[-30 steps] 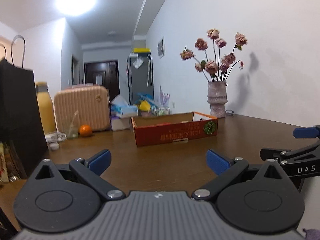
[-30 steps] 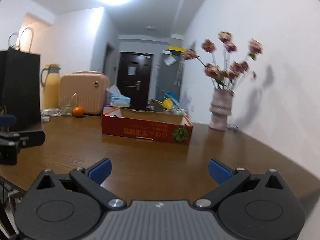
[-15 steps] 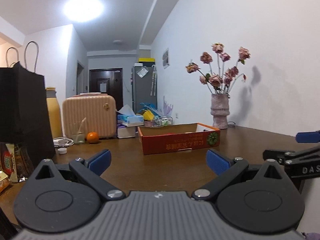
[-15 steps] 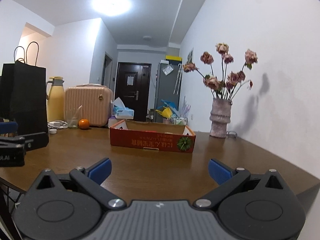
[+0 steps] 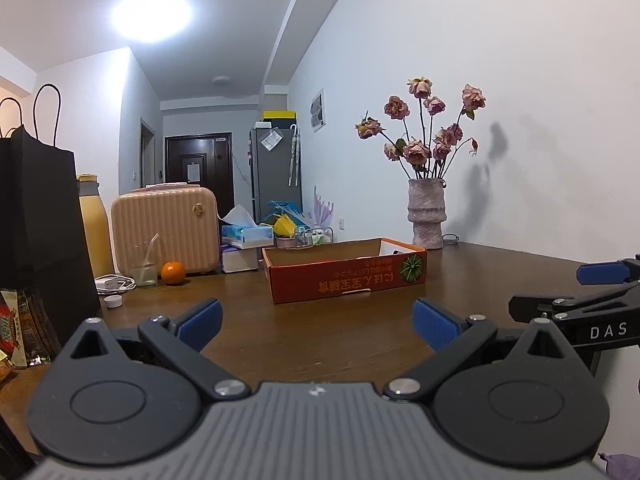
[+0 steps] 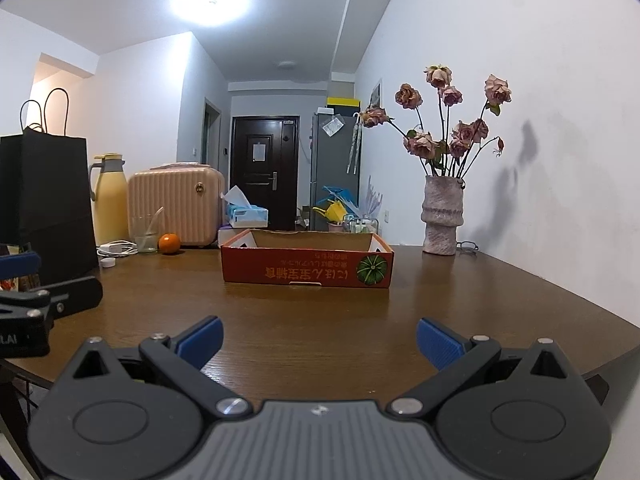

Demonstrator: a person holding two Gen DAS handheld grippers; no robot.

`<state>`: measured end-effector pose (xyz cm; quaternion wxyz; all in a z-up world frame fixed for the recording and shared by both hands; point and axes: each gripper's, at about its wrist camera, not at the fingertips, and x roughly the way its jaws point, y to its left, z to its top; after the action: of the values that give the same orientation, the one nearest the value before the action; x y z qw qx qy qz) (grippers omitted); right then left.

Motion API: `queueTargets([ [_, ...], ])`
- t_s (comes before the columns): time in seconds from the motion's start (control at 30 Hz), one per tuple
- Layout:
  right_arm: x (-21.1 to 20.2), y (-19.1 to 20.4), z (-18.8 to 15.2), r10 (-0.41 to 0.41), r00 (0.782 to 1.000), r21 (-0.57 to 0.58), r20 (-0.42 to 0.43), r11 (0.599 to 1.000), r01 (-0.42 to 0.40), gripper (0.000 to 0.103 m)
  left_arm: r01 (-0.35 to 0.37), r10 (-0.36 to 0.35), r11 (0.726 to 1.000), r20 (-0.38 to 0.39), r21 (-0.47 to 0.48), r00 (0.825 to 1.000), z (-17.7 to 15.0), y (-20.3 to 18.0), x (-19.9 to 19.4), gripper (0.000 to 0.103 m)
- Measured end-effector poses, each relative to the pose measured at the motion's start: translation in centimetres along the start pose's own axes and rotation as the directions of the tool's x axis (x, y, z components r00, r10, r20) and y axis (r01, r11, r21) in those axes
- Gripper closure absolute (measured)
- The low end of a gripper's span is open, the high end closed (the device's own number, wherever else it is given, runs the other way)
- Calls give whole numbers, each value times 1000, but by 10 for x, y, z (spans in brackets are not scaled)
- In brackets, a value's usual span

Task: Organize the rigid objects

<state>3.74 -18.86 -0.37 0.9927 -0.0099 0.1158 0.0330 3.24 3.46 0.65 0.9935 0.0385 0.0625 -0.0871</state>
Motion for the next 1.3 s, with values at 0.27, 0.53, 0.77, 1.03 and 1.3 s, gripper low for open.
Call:
queueTargets([
  [0.27,0,1,0,4,1000,-6,-6,1000,-4,0,-6,5,1000,-7,-8,1000,0,1,1,0],
  [0.53,0,1,0,0,1000,-6,-7,1000,0,0,-9,9,1000,-9,-10,1000,1,1,2,0],
  [0.77,0,0,-1,-3,1000,-5,-7,1000,3,0,-13,13,1000,-6,-10,1000,2,1,0,0],
  [1.03,0,-1,-2,4,1000,2,-17,1000,-4,0,-14,14,1000,-6,-10,1000,2,1,0,0],
  [1.3,2,-1,-2,5,1000,-2,-18,1000,-5,0,-14,14,1000,-9,-12,1000,2,1,1,0],
])
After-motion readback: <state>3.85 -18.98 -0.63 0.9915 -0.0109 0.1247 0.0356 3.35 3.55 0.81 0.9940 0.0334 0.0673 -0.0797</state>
